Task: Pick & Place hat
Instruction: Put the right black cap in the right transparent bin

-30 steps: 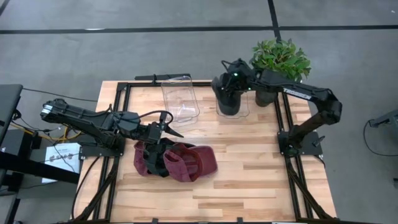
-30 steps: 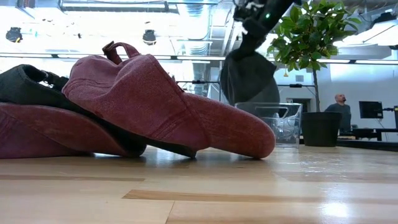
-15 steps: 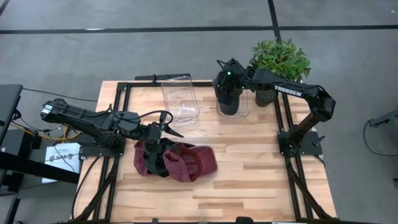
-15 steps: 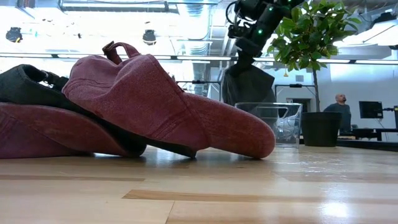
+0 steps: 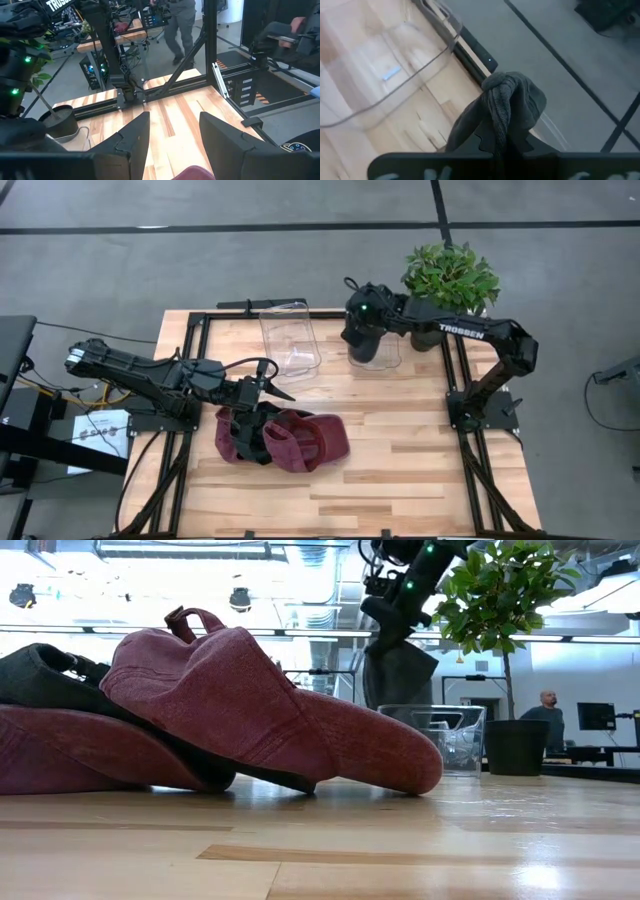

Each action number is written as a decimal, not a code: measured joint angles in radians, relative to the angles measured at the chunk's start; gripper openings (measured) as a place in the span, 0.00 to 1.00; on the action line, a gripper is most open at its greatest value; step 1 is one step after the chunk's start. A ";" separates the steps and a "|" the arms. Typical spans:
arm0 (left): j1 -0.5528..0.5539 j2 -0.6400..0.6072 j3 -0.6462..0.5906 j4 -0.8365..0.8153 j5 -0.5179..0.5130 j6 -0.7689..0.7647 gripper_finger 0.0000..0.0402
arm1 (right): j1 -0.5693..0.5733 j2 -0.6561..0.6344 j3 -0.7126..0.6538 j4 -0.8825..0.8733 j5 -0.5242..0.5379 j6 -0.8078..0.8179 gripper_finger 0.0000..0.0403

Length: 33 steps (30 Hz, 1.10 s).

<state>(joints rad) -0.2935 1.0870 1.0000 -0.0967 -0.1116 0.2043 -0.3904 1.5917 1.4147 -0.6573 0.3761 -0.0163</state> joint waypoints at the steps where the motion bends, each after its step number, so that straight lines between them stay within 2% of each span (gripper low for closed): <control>1: 0.000 0.000 0.000 0.000 0.000 0.000 0.42 | 0.007 0.000 0.000 0.000 0.006 0.017 0.00; 7: 0.000 0.000 0.000 0.000 0.000 0.000 0.42 | 0.046 0.035 -0.001 -0.013 0.020 0.070 0.00; 19: -0.002 0.001 0.000 0.000 0.008 -0.029 0.42 | 0.110 0.215 0.000 0.012 0.021 0.078 0.00; 33: -0.002 0.001 0.000 0.000 0.008 -0.031 0.42 | 0.131 0.222 0.000 0.127 0.020 0.106 0.00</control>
<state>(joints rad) -0.2955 1.0878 0.9997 -0.0965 -0.1033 0.1738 -0.2596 1.8137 1.4147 -0.5306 0.3958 0.0898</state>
